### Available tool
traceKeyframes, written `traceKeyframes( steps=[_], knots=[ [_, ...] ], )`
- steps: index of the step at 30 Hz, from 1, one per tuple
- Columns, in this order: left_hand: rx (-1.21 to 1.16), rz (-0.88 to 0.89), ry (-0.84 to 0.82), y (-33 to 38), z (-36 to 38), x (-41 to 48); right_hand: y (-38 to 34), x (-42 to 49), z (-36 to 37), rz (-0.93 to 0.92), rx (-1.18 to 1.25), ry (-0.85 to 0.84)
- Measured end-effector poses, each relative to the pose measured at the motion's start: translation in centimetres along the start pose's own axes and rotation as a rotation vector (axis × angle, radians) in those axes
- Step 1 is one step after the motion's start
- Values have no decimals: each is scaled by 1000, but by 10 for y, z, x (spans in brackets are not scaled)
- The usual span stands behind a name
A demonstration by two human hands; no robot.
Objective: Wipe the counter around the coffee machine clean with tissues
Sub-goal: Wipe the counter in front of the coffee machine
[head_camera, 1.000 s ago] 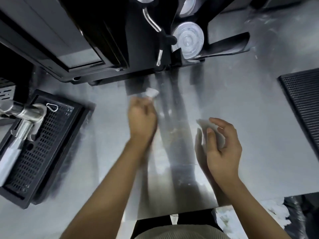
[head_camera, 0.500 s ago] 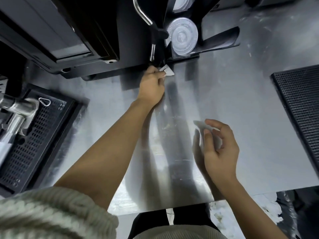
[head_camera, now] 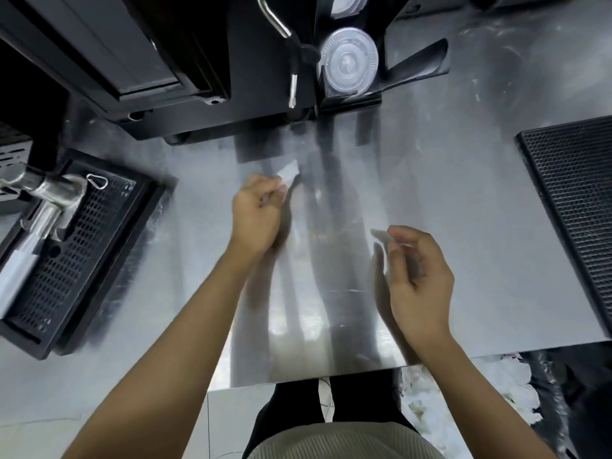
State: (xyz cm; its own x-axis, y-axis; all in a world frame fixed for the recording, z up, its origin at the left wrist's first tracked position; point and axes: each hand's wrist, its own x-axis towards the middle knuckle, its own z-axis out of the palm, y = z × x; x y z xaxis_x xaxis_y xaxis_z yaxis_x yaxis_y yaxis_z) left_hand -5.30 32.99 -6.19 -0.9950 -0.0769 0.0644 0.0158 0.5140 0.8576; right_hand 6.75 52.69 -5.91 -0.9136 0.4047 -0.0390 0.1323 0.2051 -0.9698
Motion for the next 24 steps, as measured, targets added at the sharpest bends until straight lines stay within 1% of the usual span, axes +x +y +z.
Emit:
traceKeyframes(
  steps=[1, 2, 3, 5, 9, 11, 12, 13, 14, 15, 16, 17, 18, 19, 20, 22, 24],
  knots=[
    [55, -34, 87, -6, -10, 9, 0, -1, -1, 6, 6, -4],
    [122, -47, 101, -10, -15, 13, 0, -3, -2, 12, 13, -7],
    [194, -30, 62, -15, -15, 14, 0, -4, -2, 17, 20, -10],
    [287, 73, -21, -20, -5, 3, 0, -7, -2, 33, 37, -20],
    [221, 241, -131, -4, 23, -55, -3, -10, 0, 46, 59, -39],
    [172, 244, -256, 7, 29, -84, -8, -8, 1, 19, 41, -35],
    [137, 197, -295, 9, 26, -92, -10, -8, 2, 1, 22, -40],
    [104, 136, -273, 8, 17, -94, -12, -6, 2, -14, 6, -46],
    [91, 63, -174, 4, 4, -91, -13, -6, 2, -25, -4, -50],
    [116, -21, -29, -3, -14, -83, -14, -5, 3, -33, -11, -52],
    [171, -112, 116, -13, -33, -74, -14, -4, 4, -39, -16, -54],
    [237, -204, 228, -23, -53, -66, -14, -5, 5, -40, -16, -59],
    [305, -281, 285, -32, -67, -59, -14, -5, 6, -36, -9, -65],
    [371, -329, 303, -41, -79, -57, -14, -8, 11, -30, 2, -87],
    [414, -327, 294, -45, -79, -57, -13, -9, 13, -27, 9, -98],
    [431, -240, 256, -38, -64, -68, -13, -13, 21, -34, 11, -130],
    [396, -96, 170, -27, -40, -84, -14, -16, 30, -42, 3, -165]
  ],
)
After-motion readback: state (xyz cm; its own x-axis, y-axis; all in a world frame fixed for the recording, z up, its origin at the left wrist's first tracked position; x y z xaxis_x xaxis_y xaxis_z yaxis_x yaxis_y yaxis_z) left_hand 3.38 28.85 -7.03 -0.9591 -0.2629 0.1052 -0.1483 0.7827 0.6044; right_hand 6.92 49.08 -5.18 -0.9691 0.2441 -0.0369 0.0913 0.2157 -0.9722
